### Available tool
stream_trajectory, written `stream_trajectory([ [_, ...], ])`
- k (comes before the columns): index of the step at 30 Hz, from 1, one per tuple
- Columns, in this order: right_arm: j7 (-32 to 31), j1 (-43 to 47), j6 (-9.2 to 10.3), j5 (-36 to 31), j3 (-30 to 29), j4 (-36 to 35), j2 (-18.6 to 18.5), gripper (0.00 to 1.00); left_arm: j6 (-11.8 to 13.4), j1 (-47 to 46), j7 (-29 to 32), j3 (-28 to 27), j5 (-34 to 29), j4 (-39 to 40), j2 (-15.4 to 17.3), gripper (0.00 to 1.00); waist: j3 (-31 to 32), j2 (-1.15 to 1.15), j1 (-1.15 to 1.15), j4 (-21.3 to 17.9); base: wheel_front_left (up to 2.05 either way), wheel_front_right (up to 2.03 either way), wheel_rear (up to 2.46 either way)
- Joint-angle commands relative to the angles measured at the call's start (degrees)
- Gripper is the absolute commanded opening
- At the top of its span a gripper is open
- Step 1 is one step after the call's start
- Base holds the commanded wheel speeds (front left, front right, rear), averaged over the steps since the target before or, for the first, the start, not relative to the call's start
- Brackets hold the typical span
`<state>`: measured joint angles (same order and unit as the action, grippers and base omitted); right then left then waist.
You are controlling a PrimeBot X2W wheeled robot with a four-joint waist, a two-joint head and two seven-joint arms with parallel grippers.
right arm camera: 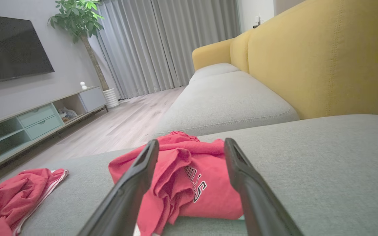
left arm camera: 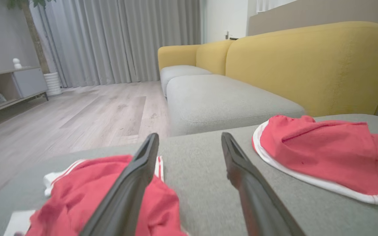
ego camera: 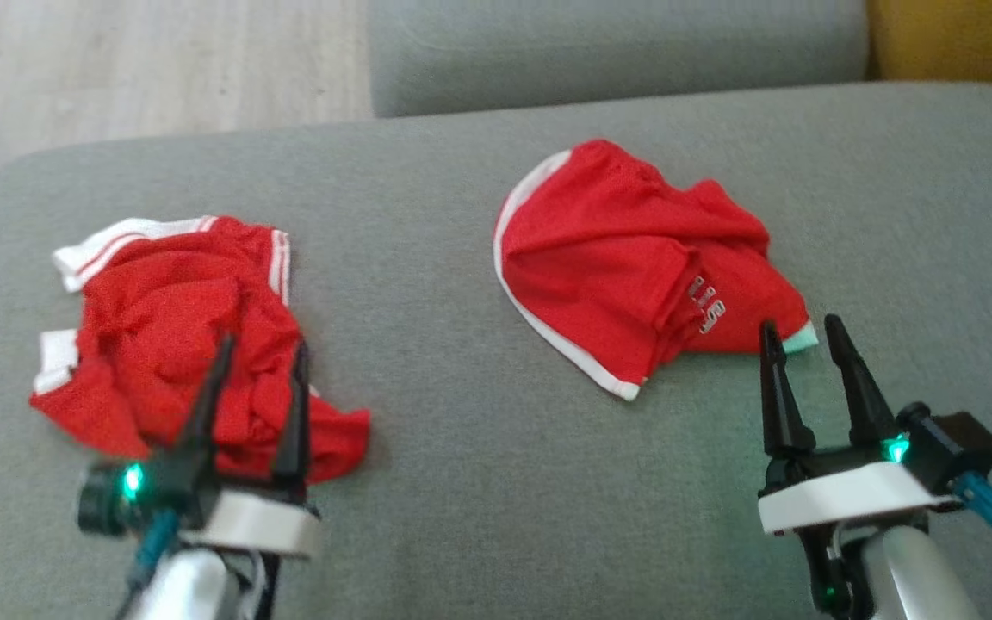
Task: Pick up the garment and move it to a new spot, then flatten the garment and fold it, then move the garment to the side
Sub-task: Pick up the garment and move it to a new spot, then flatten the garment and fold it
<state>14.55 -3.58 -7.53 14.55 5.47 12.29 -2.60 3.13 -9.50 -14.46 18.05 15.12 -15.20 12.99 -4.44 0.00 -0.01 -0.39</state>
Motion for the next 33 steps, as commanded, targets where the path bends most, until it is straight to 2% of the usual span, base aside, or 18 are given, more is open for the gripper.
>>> stream_trajectory([
  [1,0.45,-0.81,0.04,-0.39,1.23,-1.43,-0.28,1.0,0.63,-0.63,-0.53,-2.66,-0.28,2.56,-0.19,1.0,1.55,0.0,0.01,1.5,0.0,0.0,0.0],
  [6,0.45,-0.14,0.04,-0.55,1.21,-0.74,-0.28,1.0,1.79,3.92,-0.53,-4.06,-0.58,4.94,-3.42,1.0,2.11,0.0,0.01,1.83,0.0,0.0,0.0],
  [16,0.45,-0.14,0.04,-1.68,2.81,-0.67,-0.28,1.0,0.01,3.06,-0.53,-6.66,-2.56,5.86,-5.16,1.0,1.75,0.0,0.01,2.68,0.0,0.0,0.0],
  [24,-1.51,-3.17,0.04,-6.07,9.85,9.94,-0.28,1.0,-1.85,2.84,-0.53,-7.36,-3.71,4.31,-6.52,1.0,1.06,0.0,0.01,4.95,0.0,0.0,0.0],
  [33,-5.92,-8.75,0.04,-8.87,10.78,19.11,-0.28,1.0,-3.13,1.82,-0.53,-8.01,-4.77,3.53,-7.75,1.0,-0.96,0.0,0.01,8.46,0.0,0.0,0.0],
])
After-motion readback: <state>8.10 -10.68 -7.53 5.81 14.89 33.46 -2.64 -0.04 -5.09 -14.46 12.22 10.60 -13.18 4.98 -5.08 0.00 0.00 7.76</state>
